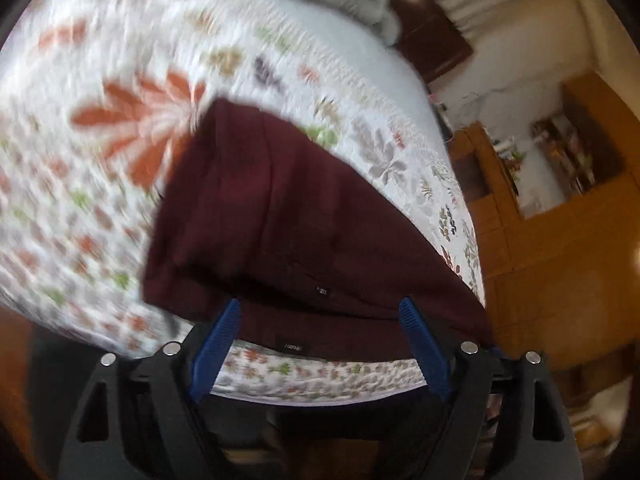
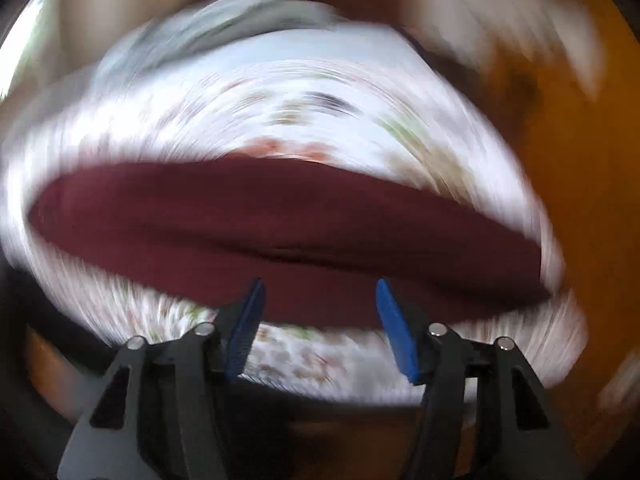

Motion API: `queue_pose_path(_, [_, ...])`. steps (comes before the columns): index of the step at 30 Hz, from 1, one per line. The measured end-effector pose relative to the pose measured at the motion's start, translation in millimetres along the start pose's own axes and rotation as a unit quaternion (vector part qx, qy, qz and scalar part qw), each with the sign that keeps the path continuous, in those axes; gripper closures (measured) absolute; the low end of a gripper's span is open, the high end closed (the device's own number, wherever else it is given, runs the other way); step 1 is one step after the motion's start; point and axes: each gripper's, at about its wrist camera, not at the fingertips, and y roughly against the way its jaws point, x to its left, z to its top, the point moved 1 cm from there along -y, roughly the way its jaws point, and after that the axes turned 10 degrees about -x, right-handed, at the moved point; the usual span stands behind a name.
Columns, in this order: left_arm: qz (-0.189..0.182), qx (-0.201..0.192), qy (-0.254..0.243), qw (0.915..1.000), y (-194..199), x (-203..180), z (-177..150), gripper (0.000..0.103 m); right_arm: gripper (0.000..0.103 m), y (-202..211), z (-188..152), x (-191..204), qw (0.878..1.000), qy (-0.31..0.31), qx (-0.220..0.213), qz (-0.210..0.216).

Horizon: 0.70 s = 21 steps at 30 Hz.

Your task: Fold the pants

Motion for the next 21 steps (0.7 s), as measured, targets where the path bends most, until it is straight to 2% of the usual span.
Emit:
queue_pose_path(1, [0.022, 0.004, 0.014, 0.9997, -8.6, 5.6, -0.4, 0.021, 0.049, 0.3, 7.0, 40.4, 0.996, 0.085, -0.018, -0.004])
queue_pose_path(2, [0.036, 0.004, 0.028, 0.9989, -16.1, 11.7, -0.1, 0.021, 0.049, 0.2, 10.2, 65.5, 0.991, 0.133, -0.031, -0.004])
queue_pose_path(4, [0.033, -0.003, 0.046, 0.9984, -23.0, 17.9, 1.0, 0.021, 0.049, -4.2, 16.6, 128.0, 0.969, 0.239, -0.064, 0.003])
queue_pose_path(5, [0.032, -0.014, 0.050, 0.9981, -25.1, 19.5, 3.1, 0.021, 0.050, -6.5, 17.2, 145.3, 0.960, 0.270, -0.076, -0.001])
queue_pose_path(7, [0.033, -0.033, 0.052, 0.9976, -28.0, 22.5, 6.3, 0.021, 0.053, -18.1, 17.9, 189.0, 0.933, 0.347, -0.098, 0.003])
queue_pose_path(9, [0.033, -0.034, 0.058, 0.9972, -34.9, 25.1, 5.6, 0.021, 0.061, -30.8, 17.9, 218.1, 0.911, 0.399, -0.108, -0.001])
queue_pose_path(11, [0.032, -0.040, 0.058, 0.9970, -37.8, 27.7, 3.0, 0.026, 0.065, -42.4, 18.0, 240.2, 0.893, 0.436, -0.114, 0.001])
queue_pose_path(12, [0.031, -0.044, 0.057, 0.9969, -36.7, 28.2, 4.1, 0.032, 0.066, -47.6, 18.2, 249.3, 0.884, 0.452, -0.117, 0.000])
queue_pose_path(13, [0.035, -0.048, 0.057, 0.9966, -38.0, 27.5, 3.5, 0.047, 0.067, -53.0, 18.7, 257.0, 0.876, 0.467, -0.122, -0.003])
queue_pose_path(14, [0.037, -0.053, 0.059, 0.9962, -36.6, 30.7, 4.3, 0.056, 0.067, -57.3, 20.5, 263.2, 0.870, 0.477, -0.124, -0.007])
queue_pose_path(17, [0.025, -0.055, 0.078, 0.9951, -35.4, 41.9, 4.5, 0.069, 0.067, -70.0, 24.8, 273.2, 0.863, 0.491, -0.117, -0.008])
queue_pose_path(21, [0.018, -0.058, 0.091, 0.9940, -37.5, 49.6, 3.5, 0.073, 0.067, -93.1, 25.5, 279.6, 0.848, 0.520, -0.100, -0.011])
